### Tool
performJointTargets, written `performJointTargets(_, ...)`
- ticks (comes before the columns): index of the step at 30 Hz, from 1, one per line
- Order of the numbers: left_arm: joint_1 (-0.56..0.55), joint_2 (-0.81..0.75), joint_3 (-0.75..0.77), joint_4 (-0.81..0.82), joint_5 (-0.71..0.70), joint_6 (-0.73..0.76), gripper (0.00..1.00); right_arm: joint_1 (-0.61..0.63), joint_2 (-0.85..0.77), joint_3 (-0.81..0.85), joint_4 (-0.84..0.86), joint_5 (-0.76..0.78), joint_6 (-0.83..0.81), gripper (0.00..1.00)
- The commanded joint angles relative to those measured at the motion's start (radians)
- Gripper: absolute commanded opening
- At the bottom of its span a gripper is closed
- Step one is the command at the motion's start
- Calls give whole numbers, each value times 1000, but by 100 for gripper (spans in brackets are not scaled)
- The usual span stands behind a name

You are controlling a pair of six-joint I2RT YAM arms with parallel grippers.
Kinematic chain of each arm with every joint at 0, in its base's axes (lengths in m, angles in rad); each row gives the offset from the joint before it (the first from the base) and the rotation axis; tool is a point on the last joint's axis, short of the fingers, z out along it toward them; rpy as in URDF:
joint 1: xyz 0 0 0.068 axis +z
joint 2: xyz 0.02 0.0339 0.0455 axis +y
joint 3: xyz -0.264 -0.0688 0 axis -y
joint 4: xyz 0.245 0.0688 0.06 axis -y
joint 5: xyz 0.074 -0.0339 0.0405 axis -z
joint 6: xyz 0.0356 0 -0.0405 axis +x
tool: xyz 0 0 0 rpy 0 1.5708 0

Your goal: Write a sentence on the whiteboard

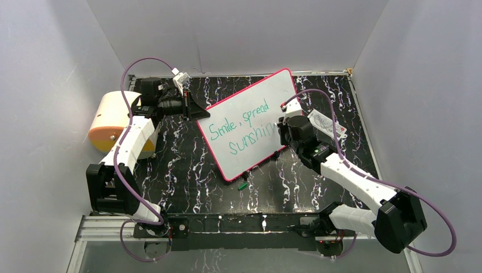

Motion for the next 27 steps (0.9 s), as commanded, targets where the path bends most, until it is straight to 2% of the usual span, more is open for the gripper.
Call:
performJointTargets(1, -17, 19, -31, -71, -64, 46, 0, -3, 15, 6, 75, 30, -17, 0)
performJointTargets(16, -18, 17, -29, -73, -65, 47, 0, -9, 20, 14, 98, 49, -29, 0)
performJointTargets(27, -18, 17, -29, -74, -64, 47, 0, -9, 15, 28, 115, -4, -38, 0)
